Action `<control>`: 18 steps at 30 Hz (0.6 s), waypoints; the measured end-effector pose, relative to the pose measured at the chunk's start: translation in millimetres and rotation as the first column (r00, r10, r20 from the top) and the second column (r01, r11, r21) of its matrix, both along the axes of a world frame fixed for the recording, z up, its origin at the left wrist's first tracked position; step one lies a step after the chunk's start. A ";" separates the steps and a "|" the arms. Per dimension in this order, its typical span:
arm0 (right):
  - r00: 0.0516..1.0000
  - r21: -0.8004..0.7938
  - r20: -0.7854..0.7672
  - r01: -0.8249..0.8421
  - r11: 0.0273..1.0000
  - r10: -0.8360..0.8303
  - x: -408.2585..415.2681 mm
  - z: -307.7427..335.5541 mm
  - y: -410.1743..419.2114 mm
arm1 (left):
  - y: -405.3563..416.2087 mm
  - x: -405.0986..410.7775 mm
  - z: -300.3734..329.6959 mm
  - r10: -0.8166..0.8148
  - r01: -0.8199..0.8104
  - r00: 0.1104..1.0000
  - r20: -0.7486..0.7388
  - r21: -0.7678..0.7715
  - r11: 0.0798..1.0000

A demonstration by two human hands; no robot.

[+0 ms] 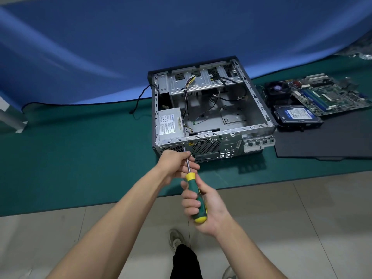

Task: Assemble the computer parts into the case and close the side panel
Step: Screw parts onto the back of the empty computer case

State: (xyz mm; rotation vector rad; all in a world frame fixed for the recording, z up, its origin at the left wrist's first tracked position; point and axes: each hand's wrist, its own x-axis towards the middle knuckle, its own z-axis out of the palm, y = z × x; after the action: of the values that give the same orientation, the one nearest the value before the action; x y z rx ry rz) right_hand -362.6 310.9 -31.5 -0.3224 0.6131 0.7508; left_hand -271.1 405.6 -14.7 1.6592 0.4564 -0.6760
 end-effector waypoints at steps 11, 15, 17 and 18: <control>0.998 -0.057 0.000 0.058 0.997 -0.058 -1.9 -2.8 2.9 | -1.1 -2.2 -0.6 0.109 -0.111 0.993 -0.035 -0.087 0.990; 0.991 -0.444 0.060 -0.082 0.892 0.121 -4.7 -7.6 11.8 | -1.9 -2.3 -2.1 0.152 -0.153 0.988 -0.025 -0.072 0.986; 0.995 -0.419 0.022 -0.079 0.905 0.097 -4.2 -5.9 11.5 | -3.1 -3.0 -2.6 0.168 -0.169 0.985 -0.025 -0.073 0.983; 0.997 -0.335 0.009 -0.071 0.940 0.079 -2.4 -4.5 8.6 | -4.2 -3.0 -2.5 0.171 -0.172 0.985 -0.022 -0.074 0.982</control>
State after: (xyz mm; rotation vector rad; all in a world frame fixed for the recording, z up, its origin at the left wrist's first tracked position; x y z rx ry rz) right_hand -365.0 319.4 -36.0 -0.6703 0.7113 0.7141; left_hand -274.1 401.4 -17.2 1.5249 0.5715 -0.5714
